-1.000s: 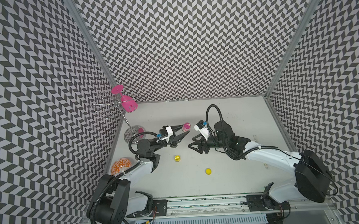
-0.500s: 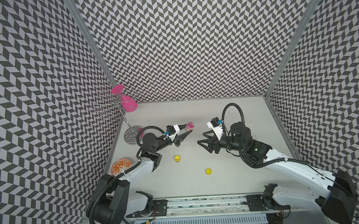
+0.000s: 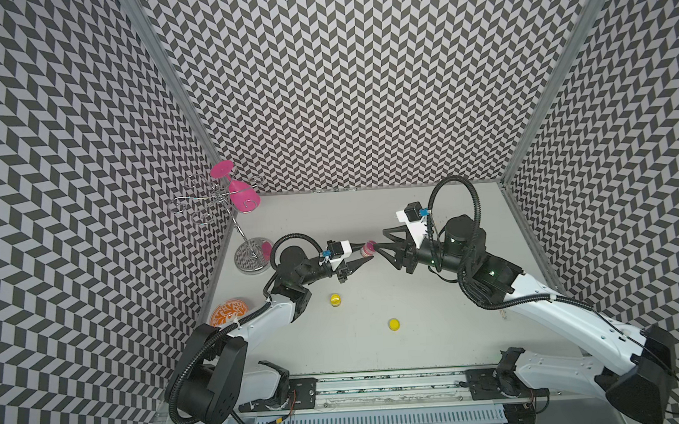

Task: Close the paint jar lid
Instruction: Screw the lid onto the paint jar.

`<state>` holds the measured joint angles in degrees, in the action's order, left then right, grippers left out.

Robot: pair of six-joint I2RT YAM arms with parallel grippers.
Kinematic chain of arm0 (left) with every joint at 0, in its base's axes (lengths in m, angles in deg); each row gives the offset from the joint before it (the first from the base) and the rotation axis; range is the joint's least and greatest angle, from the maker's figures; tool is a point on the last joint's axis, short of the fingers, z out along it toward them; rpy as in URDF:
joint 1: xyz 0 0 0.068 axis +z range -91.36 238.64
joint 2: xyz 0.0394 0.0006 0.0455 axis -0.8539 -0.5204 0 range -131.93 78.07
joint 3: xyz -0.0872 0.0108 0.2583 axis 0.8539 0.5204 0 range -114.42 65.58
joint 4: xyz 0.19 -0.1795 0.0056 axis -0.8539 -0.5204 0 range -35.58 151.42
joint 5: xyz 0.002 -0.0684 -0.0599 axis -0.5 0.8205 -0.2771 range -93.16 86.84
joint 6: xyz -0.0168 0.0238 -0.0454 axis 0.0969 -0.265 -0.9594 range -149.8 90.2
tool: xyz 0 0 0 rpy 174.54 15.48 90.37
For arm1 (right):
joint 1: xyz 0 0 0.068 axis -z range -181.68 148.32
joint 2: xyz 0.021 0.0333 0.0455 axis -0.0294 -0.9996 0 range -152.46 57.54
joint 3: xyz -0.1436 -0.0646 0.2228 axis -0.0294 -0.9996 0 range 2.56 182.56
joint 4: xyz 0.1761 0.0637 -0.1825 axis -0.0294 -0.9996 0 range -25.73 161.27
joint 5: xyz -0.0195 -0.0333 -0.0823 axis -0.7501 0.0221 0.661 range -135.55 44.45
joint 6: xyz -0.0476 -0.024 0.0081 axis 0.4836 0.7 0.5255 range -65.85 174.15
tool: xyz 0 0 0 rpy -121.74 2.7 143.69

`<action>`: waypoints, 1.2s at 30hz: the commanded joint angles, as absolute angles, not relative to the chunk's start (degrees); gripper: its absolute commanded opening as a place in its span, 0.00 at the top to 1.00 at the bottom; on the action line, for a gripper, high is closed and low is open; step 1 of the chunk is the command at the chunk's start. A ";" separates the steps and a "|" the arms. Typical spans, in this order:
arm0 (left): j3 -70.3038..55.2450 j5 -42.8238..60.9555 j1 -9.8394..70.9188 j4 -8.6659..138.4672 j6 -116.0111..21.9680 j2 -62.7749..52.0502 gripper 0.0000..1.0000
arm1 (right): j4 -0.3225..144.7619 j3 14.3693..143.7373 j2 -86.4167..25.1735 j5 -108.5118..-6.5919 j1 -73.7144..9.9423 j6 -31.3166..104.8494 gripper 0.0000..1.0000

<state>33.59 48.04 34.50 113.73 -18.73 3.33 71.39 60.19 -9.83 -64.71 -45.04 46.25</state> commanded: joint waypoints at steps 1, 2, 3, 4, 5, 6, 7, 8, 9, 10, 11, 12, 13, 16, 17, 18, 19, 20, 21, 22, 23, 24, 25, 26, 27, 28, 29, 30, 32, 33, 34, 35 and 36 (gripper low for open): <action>32.09 49.00 34.12 114.06 -18.28 3.45 0.69 | 73.47 61.23 -11.60 -66.96 -44.99 47.23 0.47; 32.13 48.77 34.16 114.07 -18.22 3.46 0.69 | 73.40 61.23 -11.84 -67.44 -44.97 47.38 0.47; 32.07 48.69 34.12 114.07 -18.20 3.42 0.69 | 73.38 61.10 -11.98 -67.78 -44.94 47.55 0.48; 32.04 48.67 34.12 114.07 -18.20 3.44 0.69 | 73.44 60.97 -12.04 -67.67 -44.96 47.56 0.48; 32.11 48.64 34.13 114.22 -18.28 3.40 0.69 | 73.55 60.80 -11.98 -67.59 -45.00 47.51 0.49; 32.08 48.68 34.12 114.32 -18.42 3.45 0.69 | 73.64 60.53 -11.91 -67.41 -45.01 47.56 0.49; 32.08 48.64 34.12 114.41 -18.48 3.32 0.69 | 73.73 60.44 -11.89 -67.26 -45.01 47.56 0.49; 32.05 48.68 34.12 114.42 -18.46 3.30 0.69 | 73.73 60.38 -11.97 -67.33 -45.00 47.53 0.49; 32.09 48.69 34.16 114.50 -18.55 3.32 0.69 | 73.82 60.39 -12.06 -67.35 -45.01 47.48 0.50; 32.07 48.69 34.12 114.50 -18.55 3.36 0.69 | 73.95 60.51 -12.24 -67.42 -44.99 47.34 0.50; 32.13 48.57 34.12 114.58 -18.55 3.36 0.69 | 73.99 60.48 -12.41 -67.62 -45.01 47.25 0.51; 32.14 48.57 34.12 114.58 -18.55 3.41 0.69 | 74.07 60.61 -12.87 -67.99 -45.01 47.23 0.51; 32.18 48.54 34.14 114.59 -18.55 3.43 0.69 | 74.16 60.66 -13.10 -68.10 -45.01 47.13 0.51; 32.17 48.58 34.12 114.56 -18.56 3.52 0.69 | 74.29 60.92 -13.90 -68.84 -45.10 47.03 0.51; 32.14 48.57 34.12 114.52 -18.55 3.54 0.69 | 74.51 60.83 -13.96 -68.85 -45.10 46.99 0.51; 32.11 48.58 34.12 114.51 -18.55 3.52 0.69 | 74.62 60.76 -14.07 -68.69 -45.06 46.83 0.51; 32.07 48.59 34.12 114.54 -18.55 3.49 0.69 | 74.63 60.81 -14.18 -68.50 -45.10 46.85 0.51; 32.05 48.60 34.13 114.53 -18.55 3.53 0.69 | 74.61 60.83 -14.35 -68.36 -45.10 46.86 0.51; 32.07 48.64 34.12 114.56 -18.55 3.53 0.69 | 74.69 60.83 -14.48 -68.32 -45.10 46.77 0.51; 32.03 48.63 34.12 114.50 -18.51 3.47 0.69 | 74.93 60.67 -14.44 -68.32 -45.10 46.64 0.51; 32.02 48.65 34.12 114.50 -18.55 3.60 0.69 | 75.13 60.70 -14.46 -68.39 -45.10 46.50 0.52; 32.08 48.68 34.12 114.50 -18.46 3.60 0.69 | 75.31 60.66 -14.45 -68.40 -45.10 46.36 0.54; 32.02 48.55 34.12 114.50 -18.52 3.62 0.69 | 75.48 60.57 -14.44 -68.40 -45.06 46.34 0.56; 32.08 48.58 34.16 114.50 -18.47 3.61 0.69 | 75.61 60.57 -14.44 -68.40 -45.10 46.21 0.57; 32.04 48.60 34.12 114.50 -18.46 3.70 0.69 | 75.68 60.57 -14.52 -68.40 -45.08 46.20 0.58; 32.05 48.60 34.12 114.50 -18.47 3.69 0.69 | 75.68 60.57 -14.62 -68.49 -45.10 46.17 0.58; 32.01 48.60 34.12 114.46 -18.47 3.73 0.69 | 75.77 60.57 -14.68 -68.73 -45.08 46.19 0.59; 32.04 48.53 34.12 114.50 -18.49 3.79 0.69 | 75.81 60.51 -14.83 -68.92 -45.10 46.15 0.61; 32.08 48.55 34.12 114.67 -18.62 4.03 0.69 | 75.92 60.24 -15.12 -69.10 -45.10 46.07 0.62; 32.07 48.65 34.21 114.92 -18.78 4.18 0.69 | 76.17 59.94 -15.21 -69.19 -45.10 45.97 0.63; 32.03 48.74 34.21 115.18 -19.02 4.31 0.69 | 76.48 59.68 -15.23 -69.20 -45.08 45.77 0.64; 32.07 49.07 34.25 115.65 -19.49 4.53 0.69 | 76.98 59.29 -15.23 -69.23 -45.10 45.47 0.66; 32.04 49.50 34.21 116.54 -20.18 4.80 0.69 | 77.60 58.80 -15.27 -69.39 -45.10 45.09 0.67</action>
<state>33.59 48.15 34.41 113.82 -19.15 3.41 73.42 59.95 -14.60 -68.14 -44.99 45.90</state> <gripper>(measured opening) 0.328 0.345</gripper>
